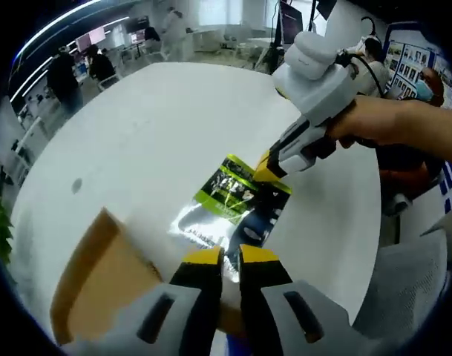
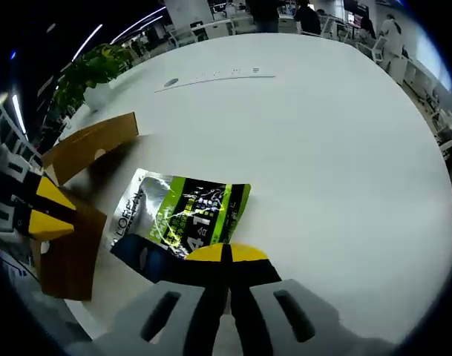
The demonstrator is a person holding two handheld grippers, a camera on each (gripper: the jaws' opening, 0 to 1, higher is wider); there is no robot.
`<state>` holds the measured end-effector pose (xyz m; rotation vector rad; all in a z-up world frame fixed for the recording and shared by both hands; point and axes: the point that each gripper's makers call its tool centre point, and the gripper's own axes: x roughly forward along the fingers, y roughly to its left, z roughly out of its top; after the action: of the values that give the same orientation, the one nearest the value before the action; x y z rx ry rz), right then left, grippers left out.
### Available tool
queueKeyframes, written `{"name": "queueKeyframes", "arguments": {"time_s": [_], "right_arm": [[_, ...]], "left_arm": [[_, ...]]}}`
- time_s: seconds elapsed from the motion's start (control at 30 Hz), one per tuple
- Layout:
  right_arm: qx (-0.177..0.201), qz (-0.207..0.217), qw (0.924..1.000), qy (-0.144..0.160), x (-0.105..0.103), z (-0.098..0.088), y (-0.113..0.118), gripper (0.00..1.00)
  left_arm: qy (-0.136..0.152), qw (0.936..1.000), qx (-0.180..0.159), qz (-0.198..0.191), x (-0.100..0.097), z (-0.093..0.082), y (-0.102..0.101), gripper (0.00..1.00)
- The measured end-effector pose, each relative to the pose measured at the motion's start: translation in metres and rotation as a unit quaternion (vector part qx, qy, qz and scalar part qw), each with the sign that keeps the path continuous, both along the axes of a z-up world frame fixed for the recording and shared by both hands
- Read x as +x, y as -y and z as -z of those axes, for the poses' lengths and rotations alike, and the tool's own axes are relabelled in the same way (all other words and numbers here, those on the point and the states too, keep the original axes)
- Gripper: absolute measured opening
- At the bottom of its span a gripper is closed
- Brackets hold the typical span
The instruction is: Operate the shoe box by opening the lid, removing the specified soft item, and placing it in the target area until the item is outside and the box remains undamaged.
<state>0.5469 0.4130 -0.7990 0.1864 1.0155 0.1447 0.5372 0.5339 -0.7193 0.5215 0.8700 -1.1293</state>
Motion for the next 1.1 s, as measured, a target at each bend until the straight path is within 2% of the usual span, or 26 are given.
{"name": "queueKeyframes", "arguments": {"time_s": [0.2, 0.7, 0.83, 1.1], "right_arm": [[-0.011, -0.008, 0.9999, 0.004, 0.001, 0.002, 0.003, 0.03], [-0.04, -0.025, 0.9987, 0.017, -0.003, -0.001, 0.009, 0.07], [-0.048, -0.023, 0.9983, 0.021, -0.006, -0.005, 0.013, 0.07], [-0.044, -0.02, 0.9979, 0.043, -0.011, -0.026, 0.011, 0.13]], "left_arm": [[-0.001, 0.9996, -0.026, -0.014, 0.002, -0.016, -0.004, 0.05], [0.013, 0.9983, -0.036, -0.045, 0.009, -0.031, -0.032, 0.07], [0.016, 0.9978, -0.038, -0.052, 0.009, -0.033, -0.038, 0.09], [0.021, 0.9967, -0.041, -0.067, 0.008, -0.037, -0.055, 0.13]]}}
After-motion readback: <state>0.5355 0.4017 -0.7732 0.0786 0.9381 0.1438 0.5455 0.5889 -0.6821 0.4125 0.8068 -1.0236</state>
